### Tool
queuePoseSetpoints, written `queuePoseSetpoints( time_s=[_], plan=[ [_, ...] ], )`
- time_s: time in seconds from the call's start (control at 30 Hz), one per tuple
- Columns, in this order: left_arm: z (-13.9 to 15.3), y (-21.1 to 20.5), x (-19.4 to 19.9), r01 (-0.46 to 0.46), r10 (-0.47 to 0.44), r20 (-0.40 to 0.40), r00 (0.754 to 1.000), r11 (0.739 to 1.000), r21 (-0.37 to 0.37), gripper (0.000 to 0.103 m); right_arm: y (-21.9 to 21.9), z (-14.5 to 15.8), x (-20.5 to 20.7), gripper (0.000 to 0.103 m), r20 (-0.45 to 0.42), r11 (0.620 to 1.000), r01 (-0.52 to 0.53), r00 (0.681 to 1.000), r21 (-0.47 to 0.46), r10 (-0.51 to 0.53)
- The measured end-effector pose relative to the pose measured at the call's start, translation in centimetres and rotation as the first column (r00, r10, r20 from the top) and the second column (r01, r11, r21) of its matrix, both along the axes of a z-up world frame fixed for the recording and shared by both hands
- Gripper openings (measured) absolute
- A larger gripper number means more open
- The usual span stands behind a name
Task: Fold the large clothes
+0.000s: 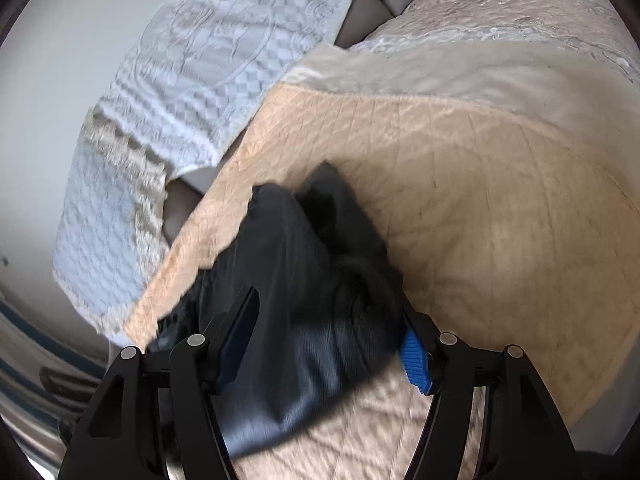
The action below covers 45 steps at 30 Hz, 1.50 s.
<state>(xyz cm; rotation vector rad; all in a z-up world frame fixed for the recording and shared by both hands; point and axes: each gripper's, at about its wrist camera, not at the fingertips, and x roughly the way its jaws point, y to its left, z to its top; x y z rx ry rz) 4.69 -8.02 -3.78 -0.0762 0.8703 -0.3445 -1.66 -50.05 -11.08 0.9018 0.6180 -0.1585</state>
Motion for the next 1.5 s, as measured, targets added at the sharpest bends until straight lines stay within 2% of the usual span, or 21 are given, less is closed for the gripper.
queuePoseSetpoints(
  time_s=[0.1,0.17,0.2,0.23,0.27,0.33,0.47,0.57,0.67,0.77,0.87,0.93,0.97,1.07,1.13,1.2,1.27,1.37,1.43,1.5],
  plan=[
    [0.0,0.1,0.0,-0.004,0.004,-0.004,1.000,1.000,-0.006,0.041,-0.1,-0.1,1.4,0.065,-0.023,0.999,0.016,1.000,-0.036,-0.017],
    [0.0,0.1,0.0,-0.008,0.008,-0.003,1.000,1.000,-0.005,0.041,0.3,0.1,2.2,0.055,-0.070,0.996,0.015,0.997,-0.092,-0.021],
    [-0.1,0.0,0.0,-0.012,0.012,-0.002,1.000,1.000,-0.003,0.041,0.6,0.2,2.7,0.045,-0.107,0.992,0.004,0.994,-0.128,-0.018],
    [-0.1,0.0,0.0,-0.016,0.016,-0.001,1.000,1.000,-0.003,0.041,0.5,0.2,2.8,0.037,-0.118,0.992,-0.002,0.993,-0.125,-0.013],
    [-0.1,-0.1,0.0,-0.019,0.019,-0.001,1.000,1.000,-0.004,0.042,0.3,0.2,2.9,0.033,-0.123,0.995,-0.012,0.992,-0.103,-0.001],
    [-0.1,-0.1,0.1,-0.022,0.022,-0.002,1.000,1.000,-0.002,0.042,0.1,1.2,2.9,0.024,-0.110,0.998,-0.037,0.993,-0.059,0.031],
    [-0.1,-0.2,0.3,-0.014,0.014,-0.004,1.000,1.000,-0.003,0.042,1.7,4.9,3.1,0.022,-0.037,0.992,-0.100,0.995,-0.080,0.098],
    [0.2,0.1,0.5,-0.003,0.003,-0.013,1.000,1.000,-0.018,0.042,4.5,8.5,3.7,0.021,0.026,0.977,-0.178,0.983,-0.114,0.182],
    [1.1,1.0,0.6,-0.010,0.010,-0.014,1.000,0.999,-0.050,0.042,8.7,11.9,4.7,0.021,0.081,0.949,-0.271,0.955,-0.161,0.286],
    [2.2,2.7,0.3,-0.039,0.041,0.016,0.999,0.996,-0.075,0.042,14.6,14.9,5.9,0.021,0.126,0.898,-0.386,0.900,-0.211,0.417],
    [2.9,4.8,0.0,-0.078,0.081,0.034,0.996,0.993,-0.087,0.042,20.0,15.8,7.1,0.021,0.137,0.841,-0.483,0.842,-0.243,0.523],
    [2.9,6.3,-0.2,-0.108,0.112,0.035,0.993,0.990,-0.092,0.042,24.3,14.8,8.3,0.021,0.116,0.790,-0.558,0.793,-0.256,0.598],
    [2.8,7.1,-0.5,-0.124,0.128,0.032,0.991,0.988,-0.094,0.042,25.5,14.0,8.7,0.021,0.103,0.774,-0.581,0.779,-0.249,0.618],
    [2.3,9.3,-1.2,-0.170,0.172,0.015,0.985,0.980,-0.104,0.042,30.7,9.1,10.1,0.021,0.014,0.699,-0.684,0.713,-0.211,0.701],
    [1.8,10.4,-1.6,-0.193,0.195,0.002,0.981,0.975,-0.109,0.042,32.6,5.3,10.6,0.021,-0.053,0.665,-0.728,0.680,-0.169,0.731],
    [1.3,11.4,-2.0,-0.211,0.211,-0.011,0.977,0.971,-0.108,0.042,33.4,2.8,10.6,0.021,-0.089,0.654,-0.740,0.670,-0.156,0.737],
    [1.1,12.1,-2.4,-0.221,0.220,-0.018,0.975,0.969,-0.112,0.042,33.6,2.8,10.3,0.024,-0.064,0.664,-0.727,0.681,-0.174,0.729],
    [1.1,12.8,-2.7,-0.227,0.227,-0.016,0.974,0.967,-0.119,0.042,34.0,3.8,10.0,0.038,-0.071,0.648,-0.738,0.668,-0.186,0.741],
    [1.5,13.1,-2.9,-0.228,0.228,-0.011,0.974,0.965,-0.128,0.042,34.4,5.1,9.4,0.054,-0.053,0.628,-0.757,0.645,-0.178,0.763],
    [2.0,13.3,-2.9,-0.226,0.228,0.000,0.974,0.965,-0.134,0.042,34.9,6.8,8.2,0.058,-0.017,0.589,-0.780,0.606,-0.212,0.796]
  ],
)
